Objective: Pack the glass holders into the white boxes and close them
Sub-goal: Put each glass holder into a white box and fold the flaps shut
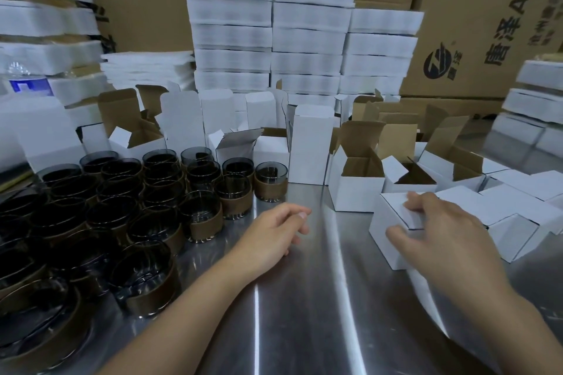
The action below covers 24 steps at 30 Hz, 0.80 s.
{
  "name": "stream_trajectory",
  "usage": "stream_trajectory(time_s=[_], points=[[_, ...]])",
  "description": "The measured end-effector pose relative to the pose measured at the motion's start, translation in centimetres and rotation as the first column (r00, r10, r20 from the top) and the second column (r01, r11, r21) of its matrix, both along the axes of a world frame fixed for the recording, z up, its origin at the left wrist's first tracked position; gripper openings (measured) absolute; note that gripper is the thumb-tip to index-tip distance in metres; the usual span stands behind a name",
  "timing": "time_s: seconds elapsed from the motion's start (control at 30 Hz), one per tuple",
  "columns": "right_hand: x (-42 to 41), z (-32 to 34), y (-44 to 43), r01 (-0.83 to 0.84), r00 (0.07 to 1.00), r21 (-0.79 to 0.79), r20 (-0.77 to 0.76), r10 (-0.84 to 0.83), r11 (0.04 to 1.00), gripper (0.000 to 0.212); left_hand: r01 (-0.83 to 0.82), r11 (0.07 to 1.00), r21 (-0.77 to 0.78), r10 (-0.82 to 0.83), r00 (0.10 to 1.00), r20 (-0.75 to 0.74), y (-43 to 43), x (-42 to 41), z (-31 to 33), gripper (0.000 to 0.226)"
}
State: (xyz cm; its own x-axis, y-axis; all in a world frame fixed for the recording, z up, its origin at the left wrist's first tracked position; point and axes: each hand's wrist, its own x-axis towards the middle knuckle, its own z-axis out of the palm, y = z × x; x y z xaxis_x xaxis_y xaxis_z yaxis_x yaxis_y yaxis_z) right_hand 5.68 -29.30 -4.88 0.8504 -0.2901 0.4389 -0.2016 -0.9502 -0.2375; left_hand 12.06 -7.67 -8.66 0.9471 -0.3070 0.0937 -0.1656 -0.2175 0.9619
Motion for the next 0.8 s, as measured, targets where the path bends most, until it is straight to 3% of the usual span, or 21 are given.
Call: stream_trajectory(time_s=[0.13,0.2,0.33,0.43,0.57,0.8], points=[[0.2,0.8,0.1,-0.013,0.996,-0.070,-0.087,0.007,0.997,0.043,-0.009,1.000,-0.004,0.009,1.000,0.006,-0.1,0.1,-0.1,0.019],[0.6,1.3,0.5,-0.070,0.997,-0.043,-0.023,0.069,0.997,0.039,-0.013,1.000,-0.007,0.013,1.000,0.008,-0.1,0.1,-0.1,0.018],[2.2,1.7,3.0,-0.334,0.935,0.197,0.197,0.296,0.922,0.048,-0.031,0.999,-0.019,0.031,0.999,0.027,0.0,0.1,0.0,0.018],[4.2,0.6,5.5,-0.401,0.916,0.372,0.174,0.362,0.837,0.066,-0.056,0.998,-0.031,0.057,0.997,0.048,0.1,0.2,0.0,0.018],[7.6,-1.3,6.5,-0.236,0.971,0.243,0.088,0.221,0.941,0.073,-0.083,0.995,-0.047,0.085,0.995,0.050,0.3,0.3,-0.1,0.019],[9.0,-3.0,5.8,-0.217,0.964,-0.075,0.141,0.226,0.973,0.034,-0.093,0.994,-0.052,0.096,0.994,0.055,0.3,0.7,-0.2,0.019]])
